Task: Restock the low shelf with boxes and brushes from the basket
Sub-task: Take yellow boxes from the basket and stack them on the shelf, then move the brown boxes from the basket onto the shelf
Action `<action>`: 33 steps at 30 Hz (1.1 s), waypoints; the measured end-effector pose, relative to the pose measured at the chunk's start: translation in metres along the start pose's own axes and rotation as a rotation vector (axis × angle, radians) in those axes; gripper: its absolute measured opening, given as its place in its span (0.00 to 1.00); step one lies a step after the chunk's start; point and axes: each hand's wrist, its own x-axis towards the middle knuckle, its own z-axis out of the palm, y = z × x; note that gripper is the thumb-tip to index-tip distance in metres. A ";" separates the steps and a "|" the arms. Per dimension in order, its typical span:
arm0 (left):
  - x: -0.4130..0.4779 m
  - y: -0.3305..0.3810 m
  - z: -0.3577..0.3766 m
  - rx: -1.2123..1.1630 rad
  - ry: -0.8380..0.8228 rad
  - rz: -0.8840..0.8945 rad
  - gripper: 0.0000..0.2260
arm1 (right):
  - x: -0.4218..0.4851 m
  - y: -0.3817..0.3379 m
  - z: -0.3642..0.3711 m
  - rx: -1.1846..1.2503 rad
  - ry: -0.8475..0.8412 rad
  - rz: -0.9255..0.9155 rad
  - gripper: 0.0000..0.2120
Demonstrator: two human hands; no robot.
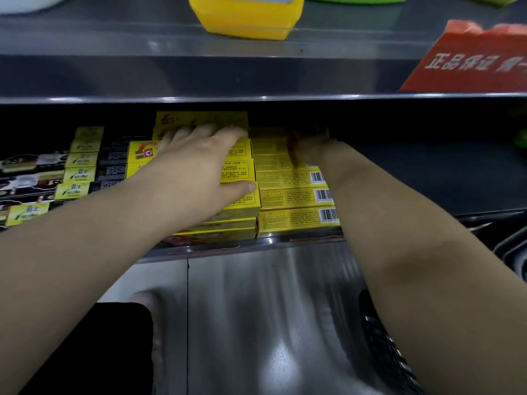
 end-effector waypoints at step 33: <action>-0.015 0.243 0.022 -0.297 -0.098 0.942 0.11 | -0.367 0.117 0.014 0.624 0.366 0.091 0.34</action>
